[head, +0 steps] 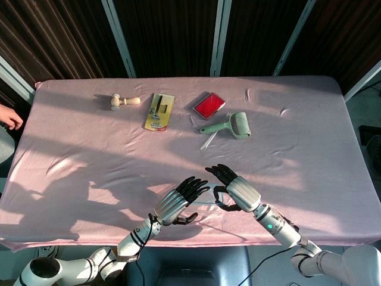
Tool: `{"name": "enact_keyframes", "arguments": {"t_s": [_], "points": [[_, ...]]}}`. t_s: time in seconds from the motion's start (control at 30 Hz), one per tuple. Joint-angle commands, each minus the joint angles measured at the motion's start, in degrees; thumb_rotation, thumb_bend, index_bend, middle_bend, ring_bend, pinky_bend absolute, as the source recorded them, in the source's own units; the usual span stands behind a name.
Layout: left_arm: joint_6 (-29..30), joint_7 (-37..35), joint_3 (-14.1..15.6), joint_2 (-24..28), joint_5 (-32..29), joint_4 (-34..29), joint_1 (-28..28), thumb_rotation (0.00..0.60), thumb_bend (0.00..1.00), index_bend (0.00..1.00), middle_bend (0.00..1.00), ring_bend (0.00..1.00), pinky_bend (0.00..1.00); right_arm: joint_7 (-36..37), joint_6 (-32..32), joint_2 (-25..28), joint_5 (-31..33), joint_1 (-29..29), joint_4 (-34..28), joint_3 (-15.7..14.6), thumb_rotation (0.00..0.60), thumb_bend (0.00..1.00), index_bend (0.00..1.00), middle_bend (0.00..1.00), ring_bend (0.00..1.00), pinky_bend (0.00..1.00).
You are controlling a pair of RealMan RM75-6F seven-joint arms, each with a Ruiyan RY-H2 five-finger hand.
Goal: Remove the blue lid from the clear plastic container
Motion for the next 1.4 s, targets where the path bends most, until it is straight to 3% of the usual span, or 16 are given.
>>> {"name": "enact_keyframes", "arguments": {"t_s": [0.03,0.27,0.5,0.77,0.83,0.93,1.03,1.1,1.23,1.4], "points": [[0.63,0.07,-0.59,1.03,-0.26,-1.03,0.09,0.600,0.35,0.00,0.00,0.00,0.00,-0.71,1.09,0.36,-0.46,-0.13,-0.26,0.19,0.600,0.56,0.80,0.16,0.00,0.00],[3.70,0.70,-1.28,5.69,-0.03,-5.60,1.14,0.600,0.35,0.00,0.00,0.00,0.00,-3.44,3.64,2.03,-1.09,0.15,-1.80,1.53,0.600,0.56,0.81,0.17,0.00,0.00],[6.38,1.43,-0.69,15.51,-0.91,-13.18,4.32,0.600,0.35,0.00,0.00,0.00,0.00,-10.24,5.14,6.77,0.09,0.52,-3.10,4.66,0.600,0.56,0.81,0.17,0.00,0.00],[4.82,1.71,2.45,24.58,-4.70,-12.79,9.27,0.600,0.35,0.00,0.00,0.00,0.00,-17.74,-0.02,7.43,4.77,-0.14,3.68,5.96,0.600,0.56,0.81,0.17,0.00,0.00],[3.84,0.84,2.69,25.23,-6.27,-11.55,10.35,0.600,0.35,0.00,0.00,0.00,0.00,-16.93,-3.29,6.50,6.27,-0.38,5.19,5.31,0.600,0.56,0.76,0.17,0.00,0.00],[2.82,-1.27,2.88,25.36,-7.37,-10.07,11.28,0.600,0.35,0.00,0.00,0.00,0.00,-15.47,-8.14,6.12,7.48,-0.30,5.20,3.92,0.600,0.56,0.55,0.13,0.00,0.00],[1.75,-2.40,3.31,25.07,-7.74,-8.21,11.88,0.600,0.35,0.00,0.00,0.00,0.00,-15.01,-11.65,6.35,8.22,-0.22,3.90,2.83,0.600,0.55,0.19,0.02,0.00,0.00],[1.53,-2.40,3.78,24.98,-7.48,-7.02,12.35,0.600,0.35,0.00,0.00,0.00,0.00,-15.47,-13.50,7.38,8.62,-0.28,1.40,2.17,0.600,0.49,0.05,0.00,0.00,0.00],[2.20,-2.88,4.14,25.65,-7.04,-6.90,13.38,0.600,0.35,0.00,0.00,0.00,0.00,-17.60,-14.84,11.30,8.90,-0.82,-5.60,1.16,0.600,0.26,0.00,0.00,0.00,0.00],[4.76,-1.53,5.32,29.44,-6.32,-10.15,15.96,0.600,0.35,0.00,0.00,0.00,0.00,-23.30,-16.23,19.40,10.03,-2.67,-16.77,-0.89,0.600,0.17,0.00,0.00,0.00,0.00]]}}
